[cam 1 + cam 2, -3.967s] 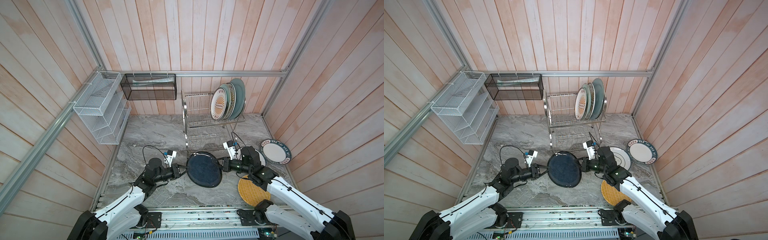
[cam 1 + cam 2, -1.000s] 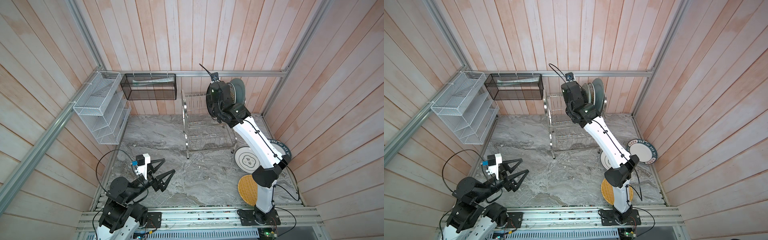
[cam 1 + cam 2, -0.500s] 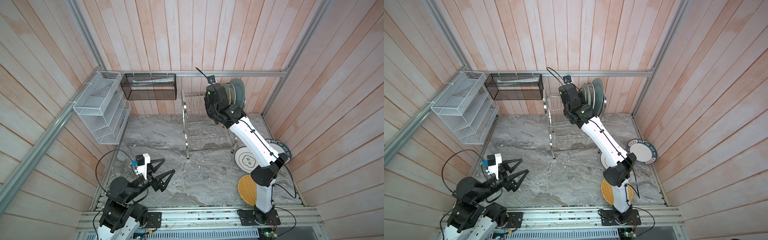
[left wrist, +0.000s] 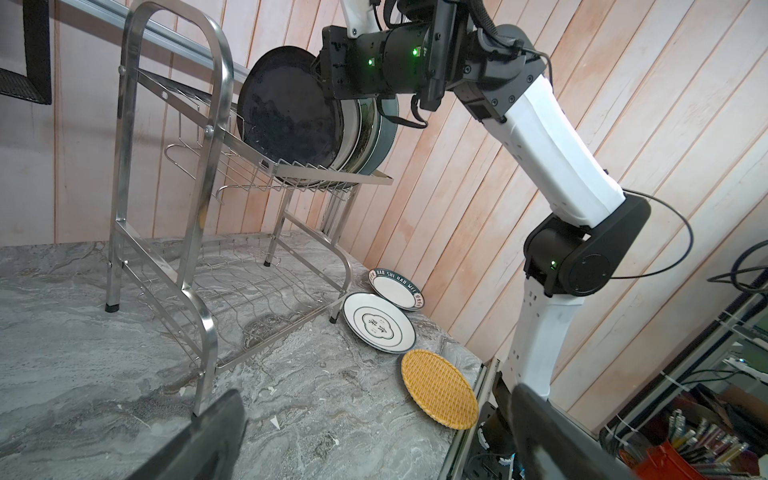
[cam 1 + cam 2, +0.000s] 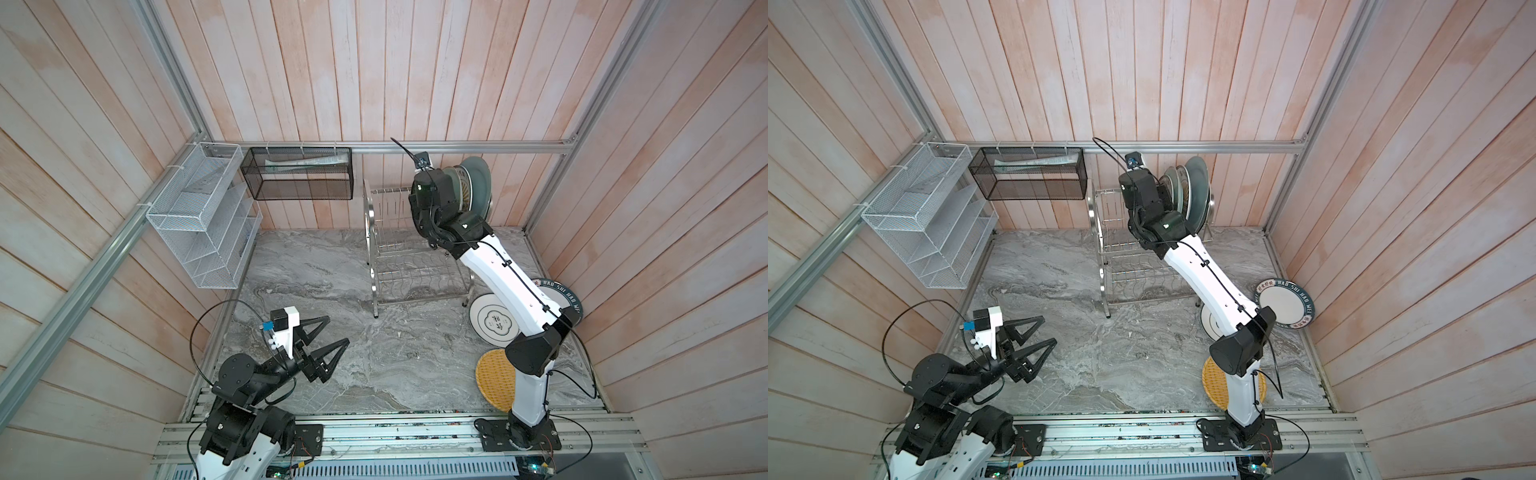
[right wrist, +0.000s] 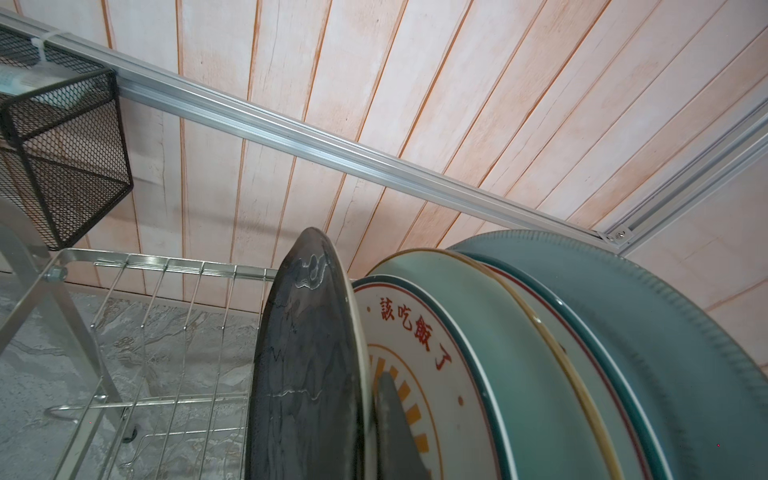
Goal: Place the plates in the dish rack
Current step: 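Lower the dark blue plate into the rack slot in front of the other plates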
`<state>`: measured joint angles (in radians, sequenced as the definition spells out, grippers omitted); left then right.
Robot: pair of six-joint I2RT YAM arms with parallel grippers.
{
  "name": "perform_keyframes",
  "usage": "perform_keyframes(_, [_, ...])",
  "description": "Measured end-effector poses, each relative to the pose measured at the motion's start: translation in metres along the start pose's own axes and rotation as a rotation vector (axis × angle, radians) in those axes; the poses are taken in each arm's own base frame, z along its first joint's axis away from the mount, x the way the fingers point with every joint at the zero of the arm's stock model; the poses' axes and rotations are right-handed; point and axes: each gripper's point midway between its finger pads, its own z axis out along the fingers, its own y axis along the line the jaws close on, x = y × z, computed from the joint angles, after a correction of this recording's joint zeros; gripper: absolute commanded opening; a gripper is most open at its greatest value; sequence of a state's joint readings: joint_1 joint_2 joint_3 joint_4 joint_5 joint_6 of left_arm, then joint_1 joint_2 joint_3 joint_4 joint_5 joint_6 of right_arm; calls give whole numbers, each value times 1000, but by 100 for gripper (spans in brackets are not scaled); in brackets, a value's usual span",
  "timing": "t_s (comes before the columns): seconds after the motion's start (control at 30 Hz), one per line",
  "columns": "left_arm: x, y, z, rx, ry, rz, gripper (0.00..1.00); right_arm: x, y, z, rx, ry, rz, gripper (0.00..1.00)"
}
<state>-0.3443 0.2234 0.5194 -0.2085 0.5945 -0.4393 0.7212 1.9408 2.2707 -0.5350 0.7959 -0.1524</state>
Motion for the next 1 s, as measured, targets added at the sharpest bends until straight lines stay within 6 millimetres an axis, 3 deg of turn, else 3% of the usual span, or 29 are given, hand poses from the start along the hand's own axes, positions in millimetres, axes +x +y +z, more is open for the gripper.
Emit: perform_keyframes(1.0, [1, 7, 3, -12, 5, -19, 100, 0, -8, -6, 48, -53, -83, 0])
